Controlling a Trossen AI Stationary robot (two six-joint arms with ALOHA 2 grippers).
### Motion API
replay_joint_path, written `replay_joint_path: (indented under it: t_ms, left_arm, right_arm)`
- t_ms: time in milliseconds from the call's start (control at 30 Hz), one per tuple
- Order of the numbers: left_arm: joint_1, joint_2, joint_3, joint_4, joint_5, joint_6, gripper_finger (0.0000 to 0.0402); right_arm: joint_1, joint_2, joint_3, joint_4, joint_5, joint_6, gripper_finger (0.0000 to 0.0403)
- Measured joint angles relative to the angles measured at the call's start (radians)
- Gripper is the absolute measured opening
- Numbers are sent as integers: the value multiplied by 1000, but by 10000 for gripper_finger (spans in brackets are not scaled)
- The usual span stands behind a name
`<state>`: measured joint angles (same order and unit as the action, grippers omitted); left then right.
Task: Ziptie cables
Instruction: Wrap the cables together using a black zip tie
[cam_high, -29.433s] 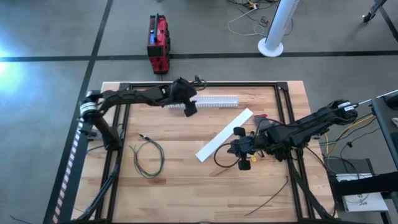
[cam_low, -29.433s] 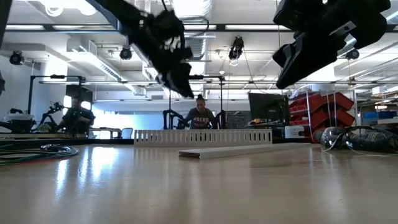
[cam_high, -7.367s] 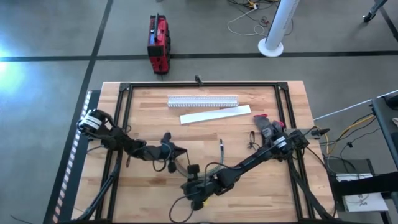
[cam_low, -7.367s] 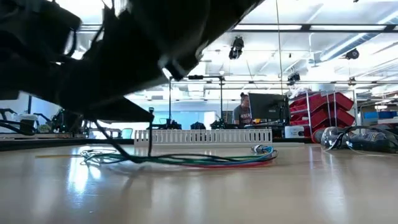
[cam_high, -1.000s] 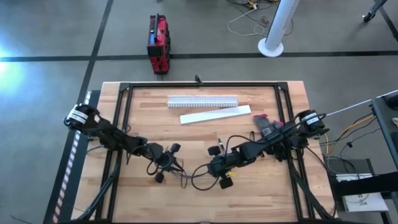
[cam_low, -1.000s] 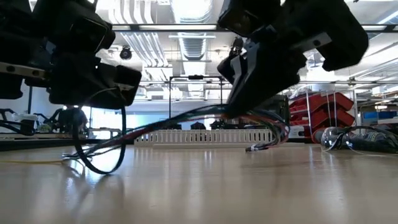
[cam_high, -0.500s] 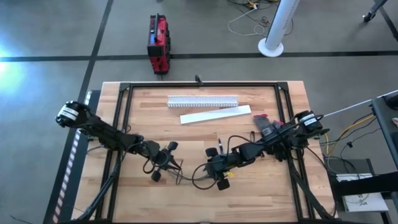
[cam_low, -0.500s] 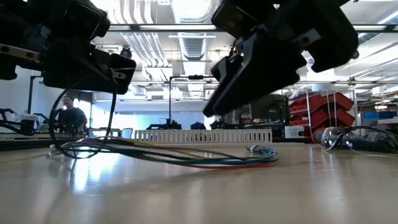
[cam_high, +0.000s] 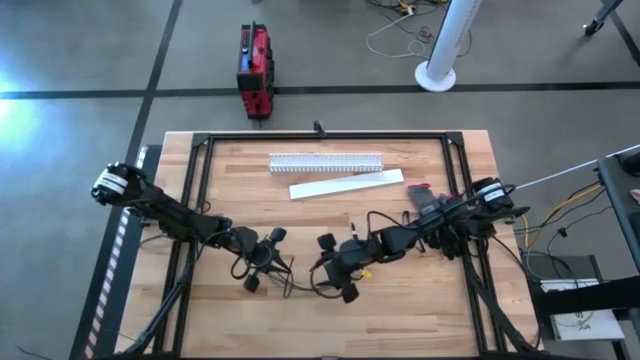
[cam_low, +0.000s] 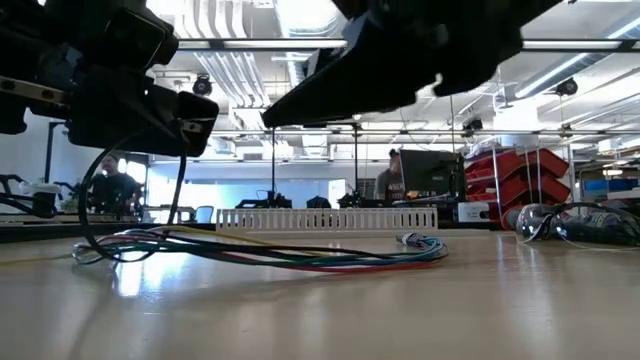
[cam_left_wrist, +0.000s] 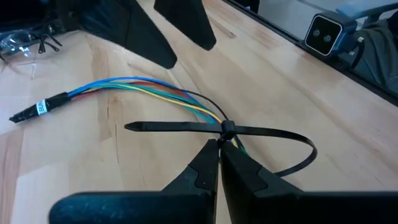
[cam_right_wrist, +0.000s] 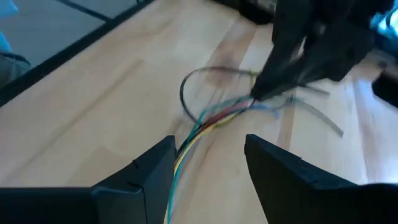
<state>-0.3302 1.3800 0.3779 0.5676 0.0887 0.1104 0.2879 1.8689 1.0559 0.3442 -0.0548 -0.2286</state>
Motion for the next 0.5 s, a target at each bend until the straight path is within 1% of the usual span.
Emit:
replay_joint_path:
  t_ms: [100,267,400,500]
  left_arm:
    - [0,0,0,7,0,1,0]
    - [0,0,0,19,0,0,0]
    - [0,0,0,17,0,0,0]
    - [0,0,0,18,0,4,0]
  right_arm:
    - [-5,37,42,45,-26,-60,178]
    - [-18,98,143,-1,-27,-166,181]
    - [-23,100,191,-1,-25,-244,177]
    - [-33,100,236,-93,-34,-288,172]
